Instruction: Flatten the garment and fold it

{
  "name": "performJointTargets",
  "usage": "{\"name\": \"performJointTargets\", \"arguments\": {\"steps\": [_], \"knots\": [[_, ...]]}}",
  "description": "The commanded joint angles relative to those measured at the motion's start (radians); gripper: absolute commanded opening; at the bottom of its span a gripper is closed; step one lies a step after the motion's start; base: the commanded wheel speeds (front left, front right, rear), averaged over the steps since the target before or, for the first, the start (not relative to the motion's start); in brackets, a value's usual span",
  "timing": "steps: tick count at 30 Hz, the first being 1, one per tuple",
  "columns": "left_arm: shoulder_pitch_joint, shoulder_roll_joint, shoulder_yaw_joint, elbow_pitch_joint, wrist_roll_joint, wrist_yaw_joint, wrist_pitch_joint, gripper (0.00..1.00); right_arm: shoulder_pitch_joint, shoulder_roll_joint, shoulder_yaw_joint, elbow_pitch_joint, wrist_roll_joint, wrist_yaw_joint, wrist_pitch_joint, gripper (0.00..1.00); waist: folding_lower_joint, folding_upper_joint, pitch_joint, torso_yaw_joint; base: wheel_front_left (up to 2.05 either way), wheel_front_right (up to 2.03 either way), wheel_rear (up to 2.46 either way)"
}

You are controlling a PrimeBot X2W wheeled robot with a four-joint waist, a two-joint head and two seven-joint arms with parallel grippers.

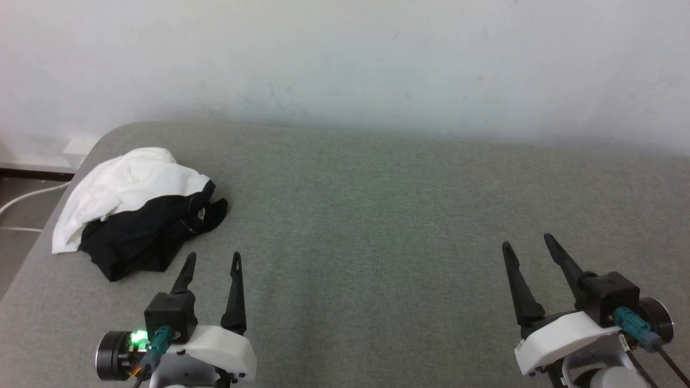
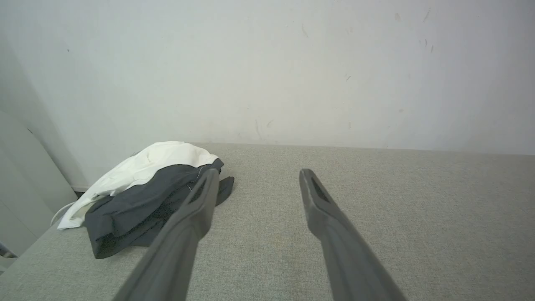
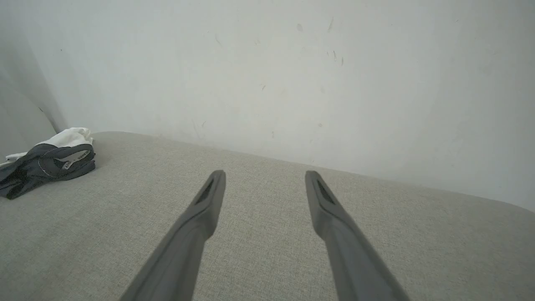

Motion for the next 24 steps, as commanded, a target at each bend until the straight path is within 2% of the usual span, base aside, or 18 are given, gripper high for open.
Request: {"name": "performJointTargets", "arguments": {"steps": [1,24], "knots": [[0.013,0.006,-0.003,0.001,-0.006,0.007,-0.008,1.00,-0.004,0.001,0.002,0.003,0.009,0.003,-0.009,1.00,0.0000,-0.0001,-0.002,0.012,0.00,0.00,0.00],[0.030,0.027,-0.029,0.004,-0.030,0.033,-0.046,1.00,-0.002,-0.003,0.016,0.040,0.011,0.004,-0.057,1.00,0.0000,-0.0001,-0.013,0.155,0.00,0.00,0.00]]}}
